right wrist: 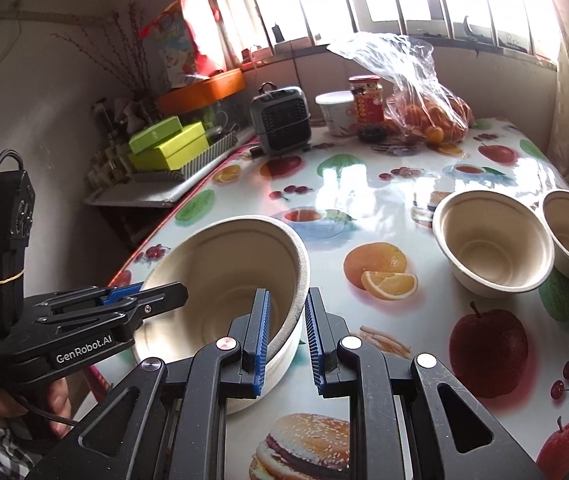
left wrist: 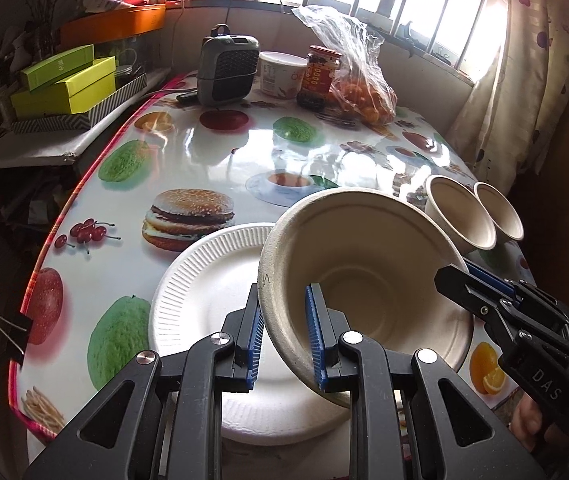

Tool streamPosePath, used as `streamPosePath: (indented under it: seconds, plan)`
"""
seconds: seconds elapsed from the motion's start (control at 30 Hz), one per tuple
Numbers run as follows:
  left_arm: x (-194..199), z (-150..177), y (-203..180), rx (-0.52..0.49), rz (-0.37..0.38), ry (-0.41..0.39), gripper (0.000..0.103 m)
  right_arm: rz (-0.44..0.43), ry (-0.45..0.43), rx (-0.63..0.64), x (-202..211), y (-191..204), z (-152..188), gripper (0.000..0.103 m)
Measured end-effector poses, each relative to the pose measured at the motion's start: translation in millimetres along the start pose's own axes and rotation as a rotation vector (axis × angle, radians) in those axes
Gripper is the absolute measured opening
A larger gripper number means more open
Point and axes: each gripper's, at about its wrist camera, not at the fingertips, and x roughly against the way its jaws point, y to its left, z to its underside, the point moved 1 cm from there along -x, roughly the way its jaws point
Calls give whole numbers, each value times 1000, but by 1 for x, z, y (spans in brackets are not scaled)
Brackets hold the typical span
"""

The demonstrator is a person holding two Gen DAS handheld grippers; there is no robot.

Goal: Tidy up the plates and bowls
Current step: 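Carry the beige bowl with the right tool onto the plate stack while the left tool carries its bowl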

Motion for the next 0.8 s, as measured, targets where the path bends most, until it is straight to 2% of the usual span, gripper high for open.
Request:
streamPosePath:
  seconds: [0.43, 0.8]
  plan:
    - [-3, 2, 33, 55, -39, 15, 22, -47, 53, 26, -32, 20, -1, 18]
    - [-9, 6, 43, 74, -47, 38, 22, -57, 85, 29, -42, 25, 2, 18]
